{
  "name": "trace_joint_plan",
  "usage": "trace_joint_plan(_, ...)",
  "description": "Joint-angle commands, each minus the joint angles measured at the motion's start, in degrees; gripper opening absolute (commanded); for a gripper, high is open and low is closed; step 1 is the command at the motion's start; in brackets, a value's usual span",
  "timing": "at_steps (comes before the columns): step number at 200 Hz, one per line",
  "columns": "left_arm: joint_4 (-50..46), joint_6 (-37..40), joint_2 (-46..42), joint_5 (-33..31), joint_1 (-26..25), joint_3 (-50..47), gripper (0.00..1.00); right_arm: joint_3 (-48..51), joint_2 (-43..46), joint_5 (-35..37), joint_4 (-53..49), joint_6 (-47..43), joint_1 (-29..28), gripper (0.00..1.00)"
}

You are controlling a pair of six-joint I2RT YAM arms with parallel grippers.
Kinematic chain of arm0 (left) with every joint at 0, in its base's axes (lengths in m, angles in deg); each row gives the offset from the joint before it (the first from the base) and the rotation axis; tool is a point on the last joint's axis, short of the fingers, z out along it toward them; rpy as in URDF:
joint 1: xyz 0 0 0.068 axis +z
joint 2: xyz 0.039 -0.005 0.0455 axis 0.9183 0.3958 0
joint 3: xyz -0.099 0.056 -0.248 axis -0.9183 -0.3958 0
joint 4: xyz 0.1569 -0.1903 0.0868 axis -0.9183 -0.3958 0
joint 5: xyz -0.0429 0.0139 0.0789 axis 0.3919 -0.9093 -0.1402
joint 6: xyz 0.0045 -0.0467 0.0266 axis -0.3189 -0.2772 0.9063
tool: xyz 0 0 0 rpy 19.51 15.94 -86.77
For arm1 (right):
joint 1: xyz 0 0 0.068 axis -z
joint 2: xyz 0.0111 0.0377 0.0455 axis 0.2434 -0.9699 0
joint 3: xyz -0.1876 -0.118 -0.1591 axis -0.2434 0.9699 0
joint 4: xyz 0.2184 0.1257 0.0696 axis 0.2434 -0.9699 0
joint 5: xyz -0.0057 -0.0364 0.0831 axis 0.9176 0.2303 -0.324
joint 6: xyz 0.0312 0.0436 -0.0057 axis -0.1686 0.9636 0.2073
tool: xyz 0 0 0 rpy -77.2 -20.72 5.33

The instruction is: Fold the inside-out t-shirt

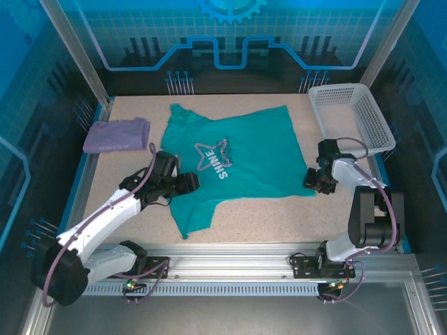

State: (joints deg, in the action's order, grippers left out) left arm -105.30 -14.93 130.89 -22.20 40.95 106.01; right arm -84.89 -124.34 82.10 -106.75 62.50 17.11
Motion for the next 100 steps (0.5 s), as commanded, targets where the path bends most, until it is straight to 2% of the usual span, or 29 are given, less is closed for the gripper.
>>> trace_joint_plan(1,-8.6,-3.1,-3.8,-3.2,-1.1,-2.7,0.62,0.5,-3.1,-3.6,1.2,1.0,0.4,0.39)
trace_joint_plan(16,-12.0,-4.5,-5.5,-4.6,-2.2,-3.5,0.63,0.6,-3.4,-4.2,1.1,1.3,0.4,0.37)
trace_joint_plan(41,-15.5,-6.7,-6.9,-5.8,-4.6,-4.4,0.63,0.5,-2.1,-3.0,-0.5,1.2,0.4,0.43)
trace_joint_plan(79,-15.4,-8.1,-6.5,-5.8,-6.7,-5.0,0.63,1.4,2.0,0.6,-3.3,1.2,0.7,0.46)
trace_joint_plan(100,-15.4,-7.7,-5.8,-5.7,-7.1,-4.4,0.64,1.9,1.9,-0.9,-3.2,1.3,1.8,0.45)
